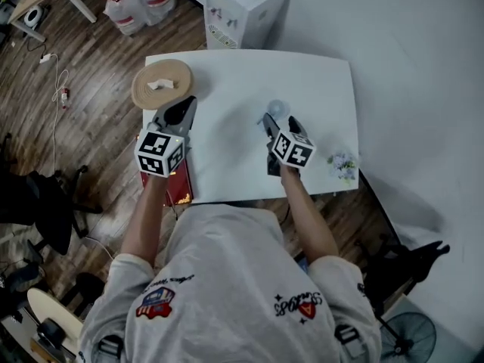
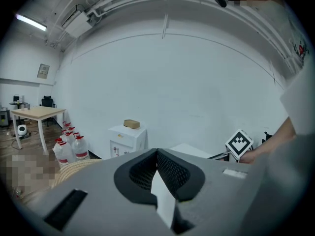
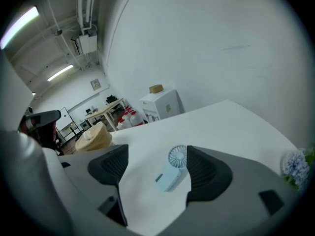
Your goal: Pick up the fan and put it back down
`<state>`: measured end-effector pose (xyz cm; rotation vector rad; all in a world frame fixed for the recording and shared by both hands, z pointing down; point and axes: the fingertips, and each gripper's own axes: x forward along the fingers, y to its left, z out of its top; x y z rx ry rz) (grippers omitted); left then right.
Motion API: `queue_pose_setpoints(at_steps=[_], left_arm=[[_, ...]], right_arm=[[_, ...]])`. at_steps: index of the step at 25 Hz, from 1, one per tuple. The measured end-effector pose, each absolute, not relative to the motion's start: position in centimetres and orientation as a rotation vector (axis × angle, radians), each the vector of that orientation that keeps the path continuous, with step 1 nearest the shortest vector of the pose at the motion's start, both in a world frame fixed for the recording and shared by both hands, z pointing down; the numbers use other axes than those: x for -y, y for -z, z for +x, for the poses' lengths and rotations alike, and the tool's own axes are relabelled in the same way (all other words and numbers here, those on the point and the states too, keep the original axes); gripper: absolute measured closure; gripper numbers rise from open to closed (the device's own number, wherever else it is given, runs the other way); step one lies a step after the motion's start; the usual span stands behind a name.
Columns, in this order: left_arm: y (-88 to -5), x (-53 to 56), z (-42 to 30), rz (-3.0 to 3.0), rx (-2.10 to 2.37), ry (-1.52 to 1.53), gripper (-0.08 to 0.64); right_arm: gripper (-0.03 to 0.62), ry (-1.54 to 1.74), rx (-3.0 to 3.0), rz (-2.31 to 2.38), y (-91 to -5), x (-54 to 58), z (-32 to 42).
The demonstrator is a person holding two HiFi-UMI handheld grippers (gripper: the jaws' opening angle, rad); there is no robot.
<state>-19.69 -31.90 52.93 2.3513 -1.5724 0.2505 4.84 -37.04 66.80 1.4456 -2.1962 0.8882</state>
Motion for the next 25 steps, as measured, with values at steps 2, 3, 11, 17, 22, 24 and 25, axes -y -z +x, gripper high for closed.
queue_pose_setpoints(at_steps=[2,3,11,17,22,24,25], left_arm=[[-53.7,31.8,-20.6,2.327,1.579,-0.256,0.555],[-54.1,31.7,-21.1,2.313,1.584,-0.258,0.555],[-56.2,30.8,-24.9,2.216,1.640,-0.284,0.555],[-57.2,30.2,-26.5,2.166,1.671,-0.297,0.555],[-57.8,29.3,-27.4,2.135,1.685,-0.309,0.555],[-58.0,29.0,-27.6,2.124,1.690,-0.309,0.555],[-58.1,28.9,-27.8,2.118,1.693,-0.310,0.555]], right_arm=[[0.233,-0.926,2.150,1.423,-68.6,37.1,4.3],[0.232,-0.949,2.125,1.415,-69.5,37.2,4.0],[0.229,-1.151,1.869,1.462,-76.6,38.2,4.4],[0.230,-1.252,1.780,1.541,-78.9,39.6,4.7],[0.242,-1.250,1.705,1.610,-79.8,40.6,4.7],[0.259,-1.205,1.676,1.609,-80.3,40.8,4.7],[0.261,-1.184,1.661,1.602,-80.6,40.8,4.6]])
